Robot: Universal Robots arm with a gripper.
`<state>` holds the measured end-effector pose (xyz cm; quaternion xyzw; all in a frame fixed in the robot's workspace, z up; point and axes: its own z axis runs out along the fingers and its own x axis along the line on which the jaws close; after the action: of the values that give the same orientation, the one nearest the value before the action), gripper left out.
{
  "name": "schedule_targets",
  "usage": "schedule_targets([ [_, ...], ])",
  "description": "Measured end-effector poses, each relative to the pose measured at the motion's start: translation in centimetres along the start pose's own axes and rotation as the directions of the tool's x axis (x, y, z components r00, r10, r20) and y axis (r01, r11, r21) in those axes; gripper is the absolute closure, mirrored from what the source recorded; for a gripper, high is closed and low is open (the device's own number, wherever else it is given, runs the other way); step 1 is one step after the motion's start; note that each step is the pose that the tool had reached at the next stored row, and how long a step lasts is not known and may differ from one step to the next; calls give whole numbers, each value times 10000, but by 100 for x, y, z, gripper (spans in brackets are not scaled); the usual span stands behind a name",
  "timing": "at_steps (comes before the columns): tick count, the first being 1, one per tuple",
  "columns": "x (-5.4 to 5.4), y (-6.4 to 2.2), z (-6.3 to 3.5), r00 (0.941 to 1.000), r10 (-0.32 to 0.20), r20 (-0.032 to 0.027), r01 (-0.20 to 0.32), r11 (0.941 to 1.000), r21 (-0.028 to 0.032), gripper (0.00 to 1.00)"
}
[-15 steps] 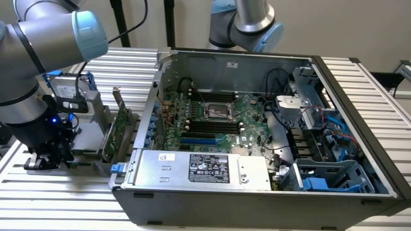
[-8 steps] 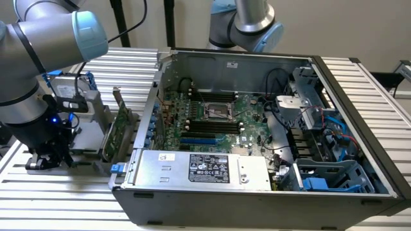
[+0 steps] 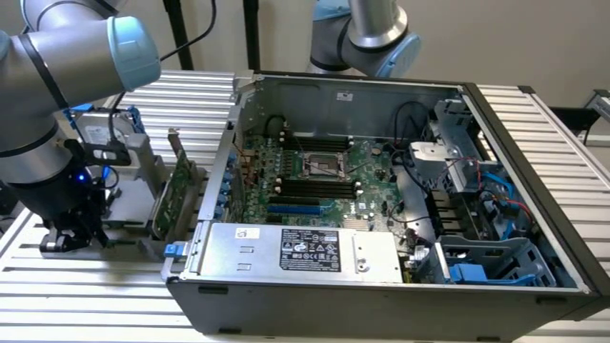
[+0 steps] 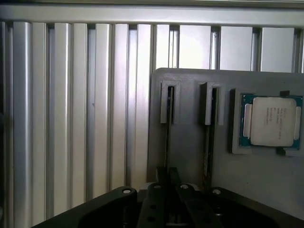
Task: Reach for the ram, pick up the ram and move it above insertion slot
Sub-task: 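Pick up the ram and move it above insertion slot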
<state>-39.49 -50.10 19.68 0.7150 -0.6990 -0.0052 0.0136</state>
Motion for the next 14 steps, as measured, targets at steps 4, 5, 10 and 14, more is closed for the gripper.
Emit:
schedule_targets([
  [4,0,0,0,10000,-27,-6,27,10000,0,87],
  [5,0,0,0,10000,-27,-6,27,10000,1,87],
  [10,-6,-1,0,9998,-210,-11,210,9998,3,87],
  [14,-6,-1,0,9997,-264,-14,264,9997,3,87],
])
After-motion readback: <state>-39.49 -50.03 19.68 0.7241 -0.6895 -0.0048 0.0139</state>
